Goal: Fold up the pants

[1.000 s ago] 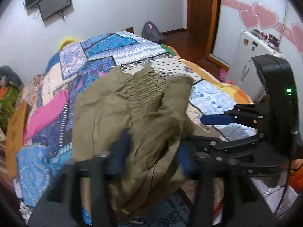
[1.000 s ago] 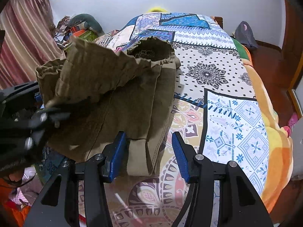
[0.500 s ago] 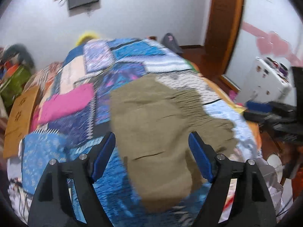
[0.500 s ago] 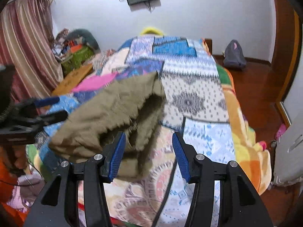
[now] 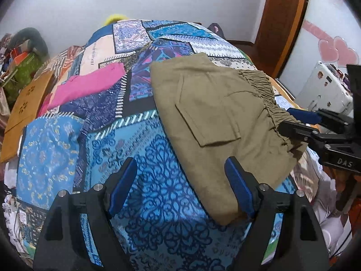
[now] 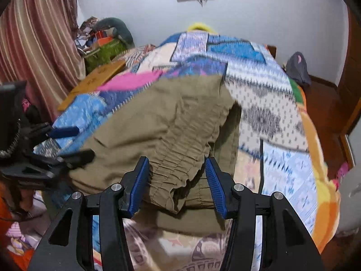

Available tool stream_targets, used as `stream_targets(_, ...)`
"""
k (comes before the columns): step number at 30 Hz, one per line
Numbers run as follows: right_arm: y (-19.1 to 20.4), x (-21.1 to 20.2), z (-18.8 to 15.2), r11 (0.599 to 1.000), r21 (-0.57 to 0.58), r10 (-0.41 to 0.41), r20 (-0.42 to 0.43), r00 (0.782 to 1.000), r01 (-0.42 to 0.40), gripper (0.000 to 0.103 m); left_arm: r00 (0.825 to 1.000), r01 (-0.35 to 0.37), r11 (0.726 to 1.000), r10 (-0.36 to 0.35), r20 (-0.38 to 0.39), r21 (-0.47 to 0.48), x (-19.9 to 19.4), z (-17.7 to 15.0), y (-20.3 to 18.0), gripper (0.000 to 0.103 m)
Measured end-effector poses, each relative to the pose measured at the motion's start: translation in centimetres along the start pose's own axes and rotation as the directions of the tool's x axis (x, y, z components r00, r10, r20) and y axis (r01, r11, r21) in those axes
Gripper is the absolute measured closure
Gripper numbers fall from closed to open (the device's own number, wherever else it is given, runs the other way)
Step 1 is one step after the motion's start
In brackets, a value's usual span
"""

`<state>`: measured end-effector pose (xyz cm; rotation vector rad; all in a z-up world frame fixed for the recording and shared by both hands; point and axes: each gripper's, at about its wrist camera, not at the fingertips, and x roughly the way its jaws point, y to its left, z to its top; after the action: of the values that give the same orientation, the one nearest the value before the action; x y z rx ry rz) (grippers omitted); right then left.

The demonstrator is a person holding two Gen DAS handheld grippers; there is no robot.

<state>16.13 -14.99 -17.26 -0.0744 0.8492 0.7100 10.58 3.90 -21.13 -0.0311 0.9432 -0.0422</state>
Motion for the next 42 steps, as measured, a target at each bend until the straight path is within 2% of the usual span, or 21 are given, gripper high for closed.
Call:
stream_targets(5,-1.0,-1.7,-0.8,0.999,0.034,-0.018,0.003,1.000,0.018,0.049,1.000,0.015,1.000,-0.015,0.015,-0.004,-0.4,-0.5,0.3,0.022)
stream_targets(8,-1.6,-2.6,-1.6,0.998,0.047,-0.040,-0.001,0.999,0.040,0.049,1.000,0.010,1.000,-0.010,0.017,0.012,-1.0,-0.5,0.2,0.022)
stream_targets(14,-2.5,-4.3,-2.7,0.991,0.058,-0.122,-0.024,0.992,0.123,0.048,0.993,-0.089,0.995,0.084,0.085,0.047,-3.8,-0.1,0.8,0.022)
stream_targets(17,-2.9,-4.8,-3.4,0.991,0.109,-0.074,-0.032,0.997,0.078,0.047,0.991,-0.116,0.993,0.114,0.072,0.024,-3.6,0.2,2.1,0.022)
stream_targets(19,-2.7,-4.4,-3.6,0.992,0.123,-0.036,-0.043,0.998,0.041,0.047,0.993,-0.112,0.994,0.111,0.035,0.009,-2.5,0.3,2.6,0.022)
stream_targets(22,-2.3,-3.1,-3.7,0.993,0.117,-0.026,-0.060,0.998,0.033,0.047,0.992,-0.130,0.991,0.130,0.008,0.012,-1.0,0.1,2.3,0.022)
stream_targets(26,-2.7,-1.5,-3.7,0.986,0.164,-0.008,-0.074,0.997,0.020,0.047,0.985,-0.170,0.985,0.170,0.021,0.040,-0.2,0.2,1.5,0.022)
stream_targets(28,-3.2,-1.4,-3.5,0.984,0.177,-0.006,-0.068,0.998,0.018,0.047,0.987,-0.162,0.986,0.162,0.020,0.039,-0.2,0.2,1.4,0.022)
stream_targets(31,-4.3,-1.5,-3.1,0.982,0.185,-0.026,-0.065,0.998,0.038,0.047,0.994,-0.107,0.993,0.108,-0.010,0.045,0.1,0.2,0.9,0.022)
stream_targets(37,-7.2,-0.2,-1.9,0.980,0.185,-0.052,-0.088,0.995,0.068,0.047,0.995,-0.095,0.987,0.097,-0.011,0.130,1.0,0.7,-2.0,0.022)
stream_targets(42,-9.4,1.7,0.0,0.983,0.160,-0.075,-0.110,0.991,0.093,0.047,0.999,-0.020,0.985,0.027,-0.040,0.171,2.6,2.4,-4.3,0.022)
